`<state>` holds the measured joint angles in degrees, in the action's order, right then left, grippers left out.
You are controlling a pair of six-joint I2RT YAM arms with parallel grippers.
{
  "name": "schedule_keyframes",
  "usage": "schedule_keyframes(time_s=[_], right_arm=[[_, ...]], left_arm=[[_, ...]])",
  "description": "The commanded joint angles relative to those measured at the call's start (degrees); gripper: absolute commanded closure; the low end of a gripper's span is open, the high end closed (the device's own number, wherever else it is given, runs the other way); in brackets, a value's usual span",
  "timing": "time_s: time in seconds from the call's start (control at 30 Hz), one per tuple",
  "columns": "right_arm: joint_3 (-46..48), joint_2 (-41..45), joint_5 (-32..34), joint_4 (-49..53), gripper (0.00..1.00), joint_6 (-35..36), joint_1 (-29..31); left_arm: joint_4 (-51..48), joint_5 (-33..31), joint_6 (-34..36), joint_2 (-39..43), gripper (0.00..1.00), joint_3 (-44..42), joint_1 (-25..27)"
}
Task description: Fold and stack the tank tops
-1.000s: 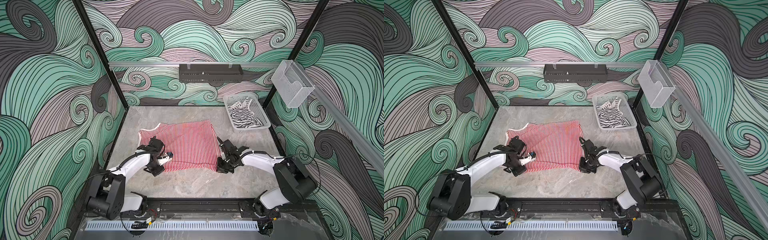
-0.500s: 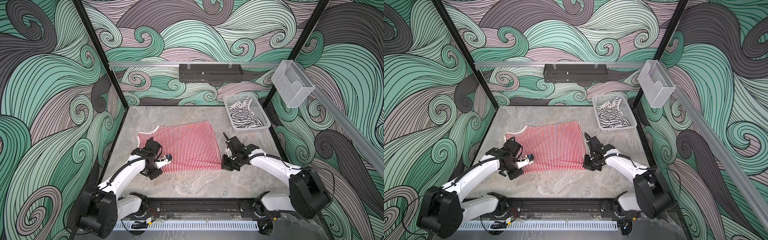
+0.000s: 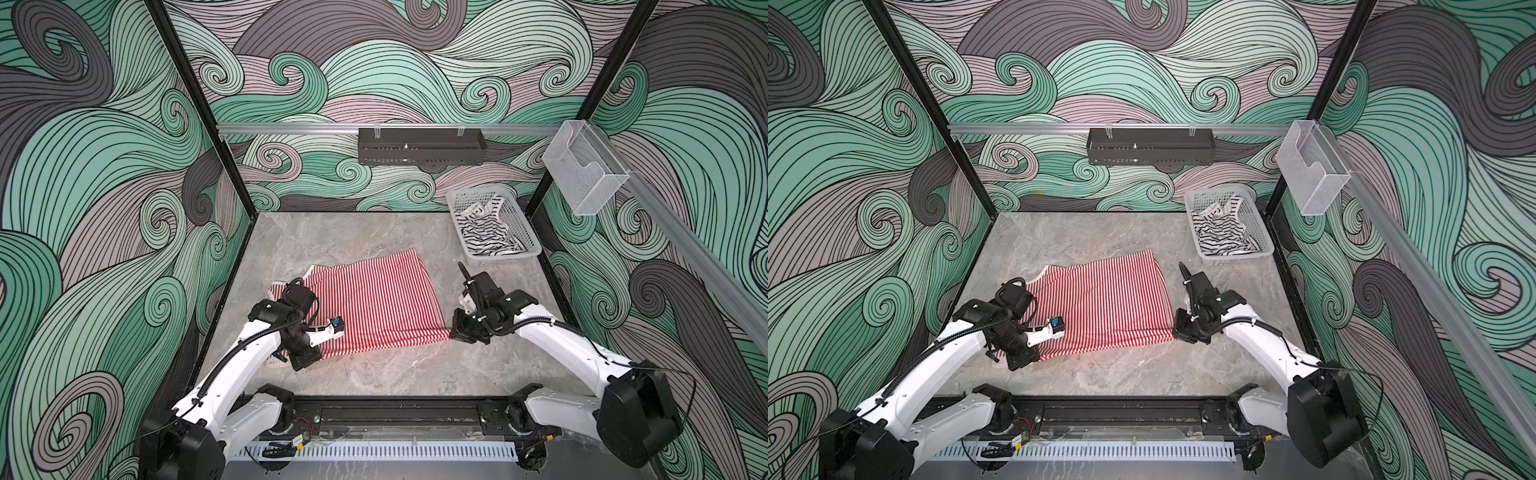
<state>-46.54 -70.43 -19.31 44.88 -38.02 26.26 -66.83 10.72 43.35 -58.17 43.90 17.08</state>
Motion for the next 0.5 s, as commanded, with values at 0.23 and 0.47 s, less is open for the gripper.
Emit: schedule_keyframes(time_s=[0.23, 0.47], right_arm=[[-12.73, -9.49, 1.73, 2.01, 1.00, 4.79, -2.15], [-21.62, -19.30, 2.07, 2.20, 1.00, 8.53, -4.22]], left_arm=[[7.55, -9.63, -0.17, -8.71, 1.00, 5.82, 0.23], [15.04, -12.87, 1.62, -17.24, 1.00, 8.75, -0.86]])
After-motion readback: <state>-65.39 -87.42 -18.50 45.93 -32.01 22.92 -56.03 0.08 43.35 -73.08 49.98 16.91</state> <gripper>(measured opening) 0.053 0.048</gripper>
